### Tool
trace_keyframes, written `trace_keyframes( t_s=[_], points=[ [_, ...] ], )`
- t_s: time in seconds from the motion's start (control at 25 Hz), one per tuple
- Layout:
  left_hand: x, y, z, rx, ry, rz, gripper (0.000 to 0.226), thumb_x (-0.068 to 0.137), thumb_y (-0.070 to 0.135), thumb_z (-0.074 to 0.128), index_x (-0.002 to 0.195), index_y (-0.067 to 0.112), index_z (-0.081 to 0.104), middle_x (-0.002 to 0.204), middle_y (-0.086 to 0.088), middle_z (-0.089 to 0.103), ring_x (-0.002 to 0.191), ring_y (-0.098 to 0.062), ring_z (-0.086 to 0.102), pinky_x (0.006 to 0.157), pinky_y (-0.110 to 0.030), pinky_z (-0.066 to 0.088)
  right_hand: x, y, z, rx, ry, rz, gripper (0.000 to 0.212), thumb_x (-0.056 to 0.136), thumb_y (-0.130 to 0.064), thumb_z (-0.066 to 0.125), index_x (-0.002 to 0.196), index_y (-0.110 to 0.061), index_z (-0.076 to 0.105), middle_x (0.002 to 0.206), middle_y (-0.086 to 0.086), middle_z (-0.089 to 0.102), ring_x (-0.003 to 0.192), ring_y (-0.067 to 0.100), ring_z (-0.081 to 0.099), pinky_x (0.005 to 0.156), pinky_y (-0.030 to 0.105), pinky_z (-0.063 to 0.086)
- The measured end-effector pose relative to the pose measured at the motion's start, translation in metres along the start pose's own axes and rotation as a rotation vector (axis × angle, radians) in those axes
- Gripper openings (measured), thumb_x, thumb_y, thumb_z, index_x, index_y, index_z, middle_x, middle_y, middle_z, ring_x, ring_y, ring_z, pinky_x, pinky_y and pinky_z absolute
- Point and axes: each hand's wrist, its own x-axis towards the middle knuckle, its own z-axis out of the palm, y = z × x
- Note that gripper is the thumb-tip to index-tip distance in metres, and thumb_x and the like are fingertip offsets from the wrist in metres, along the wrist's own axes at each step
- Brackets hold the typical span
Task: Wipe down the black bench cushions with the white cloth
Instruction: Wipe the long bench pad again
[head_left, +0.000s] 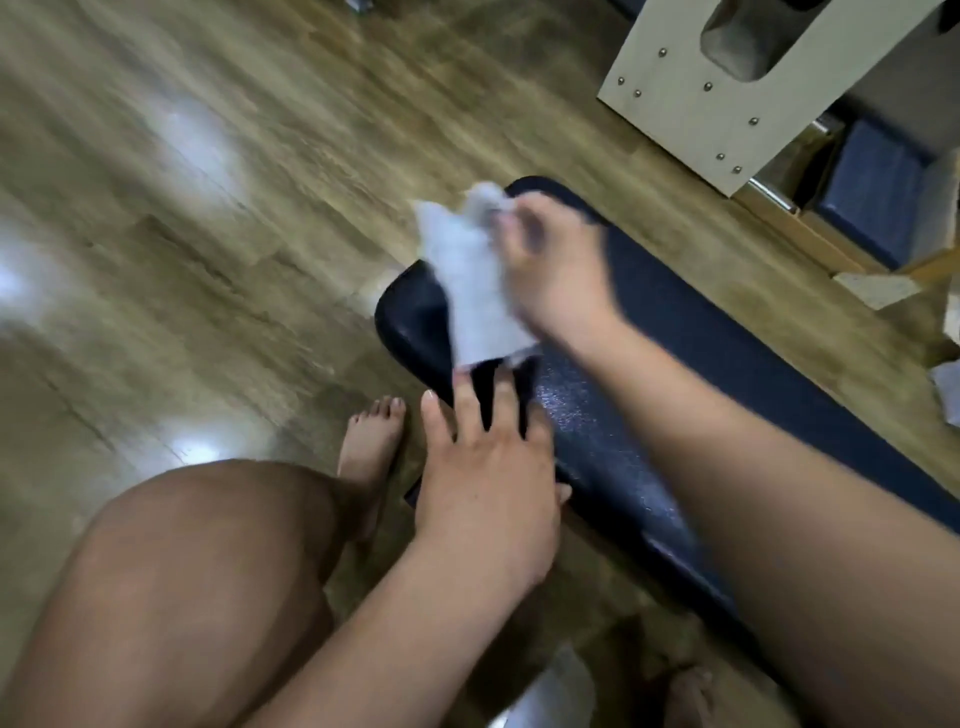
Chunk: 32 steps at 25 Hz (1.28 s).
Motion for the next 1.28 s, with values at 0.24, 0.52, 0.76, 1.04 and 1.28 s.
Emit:
trace_keyframes(
  t_s=[0.24,0.52,0.76,1.04,1.28],
  points=[
    [0.004,-0.018,0.008,-0.05,-0.025,-0.003,0.074,0.101,0.051,0.036,0.156,0.018,-0.001,0.162,-0.015,-0.019,0.146,-0.045,-0.021,0.116,-0.064,-0.003,-0.028,0.188,-0.144,-0.553,0.16,0.559,0.066,0.093,-0.064,0.032,0.078,-0.005,0.059,0.074,0.021,0.063,0.071,0.04,0.058,0.051,0.035,0.034],
    [0.008,-0.004,-0.002,-0.074,-0.065,0.027,0.07,0.102,0.047,0.038,0.154,0.014,0.006,0.162,-0.023,-0.013,0.147,-0.048,-0.013,0.119,-0.06,0.003,0.04,0.07,0.021,-0.315,0.053,0.386,0.048,0.097,-0.05,0.035,0.092,-0.012,0.064,0.085,0.02,0.066,0.082,0.036,0.064,0.072,0.039,0.049],
    [0.061,-0.039,0.069,-0.191,-0.202,-0.181,0.081,0.098,0.064,0.028,0.154,0.008,0.011,0.158,-0.028,0.004,0.147,-0.051,0.005,0.117,-0.065,0.012,0.039,-0.024,0.06,0.28,-0.141,0.266,0.046,0.092,-0.023,0.053,0.049,-0.016,0.039,0.05,-0.005,0.037,0.061,0.021,0.039,0.049,0.029,0.029],
    [0.026,0.013,-0.006,-0.114,-0.194,-0.14,0.073,0.102,0.051,0.036,0.154,0.009,0.006,0.157,-0.037,-0.009,0.143,-0.059,-0.005,0.119,-0.06,0.004,-0.072,0.192,-0.164,-0.357,0.252,0.77,0.039,0.079,-0.049,0.042,0.073,-0.013,0.057,0.069,0.009,0.05,0.069,0.024,0.054,0.042,0.016,0.034],
    [0.02,0.007,0.005,-0.094,-0.017,-0.021,0.075,0.102,0.05,0.035,0.155,0.01,0.0,0.155,-0.037,-0.014,0.142,-0.059,-0.01,0.118,-0.062,0.003,-0.036,0.205,-0.101,-0.52,0.176,0.776,0.038,0.098,-0.033,0.042,0.096,0.001,0.06,0.099,0.031,0.061,0.097,0.048,0.058,0.079,0.042,0.046]
  ],
)
